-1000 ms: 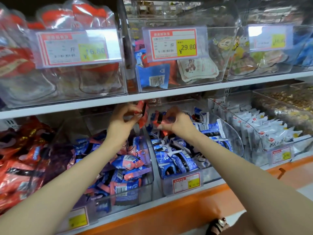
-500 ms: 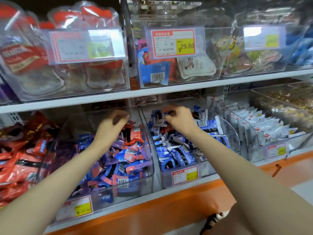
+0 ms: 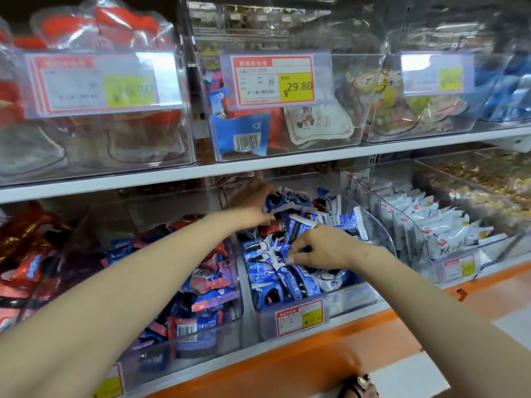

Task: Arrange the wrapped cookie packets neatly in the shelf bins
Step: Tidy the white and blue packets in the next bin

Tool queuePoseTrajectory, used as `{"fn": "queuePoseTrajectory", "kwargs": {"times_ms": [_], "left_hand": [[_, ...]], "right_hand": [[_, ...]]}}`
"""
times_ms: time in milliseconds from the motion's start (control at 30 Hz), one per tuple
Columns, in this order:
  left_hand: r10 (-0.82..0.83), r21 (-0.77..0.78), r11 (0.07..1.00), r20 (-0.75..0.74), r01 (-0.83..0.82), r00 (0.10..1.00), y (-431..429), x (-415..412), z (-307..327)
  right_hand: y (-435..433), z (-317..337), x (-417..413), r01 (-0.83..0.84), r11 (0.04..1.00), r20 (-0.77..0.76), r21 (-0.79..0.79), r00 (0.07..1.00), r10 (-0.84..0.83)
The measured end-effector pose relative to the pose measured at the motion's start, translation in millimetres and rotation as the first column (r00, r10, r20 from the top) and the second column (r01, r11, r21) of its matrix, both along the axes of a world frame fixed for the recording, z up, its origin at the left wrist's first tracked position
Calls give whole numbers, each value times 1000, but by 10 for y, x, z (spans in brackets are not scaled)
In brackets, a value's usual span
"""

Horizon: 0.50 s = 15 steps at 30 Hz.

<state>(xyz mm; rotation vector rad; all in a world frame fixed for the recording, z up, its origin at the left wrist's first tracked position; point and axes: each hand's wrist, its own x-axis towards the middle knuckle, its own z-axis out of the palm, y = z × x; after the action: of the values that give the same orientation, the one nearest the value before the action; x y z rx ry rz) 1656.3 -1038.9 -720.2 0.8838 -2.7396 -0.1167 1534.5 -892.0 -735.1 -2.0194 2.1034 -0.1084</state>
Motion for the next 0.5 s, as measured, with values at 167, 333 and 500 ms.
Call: {"fn": "queuePoseTrajectory", "kwargs": {"times_ms": [167,333,500], "left_hand": [[-24,169,985,315,-31,949,-238,-321,-112],[6,-70,997,310,17,951,-372,-369,-185],[-25,2,1000,101,25,995,-348,-214,-75]], "right_hand": [[115,30,-104,29,980,14,-197,1000,-27],[113,25,-209,98,952,56,-289,995,-85],[106,79,-253,166,920,104,-354,985,-138]]}}
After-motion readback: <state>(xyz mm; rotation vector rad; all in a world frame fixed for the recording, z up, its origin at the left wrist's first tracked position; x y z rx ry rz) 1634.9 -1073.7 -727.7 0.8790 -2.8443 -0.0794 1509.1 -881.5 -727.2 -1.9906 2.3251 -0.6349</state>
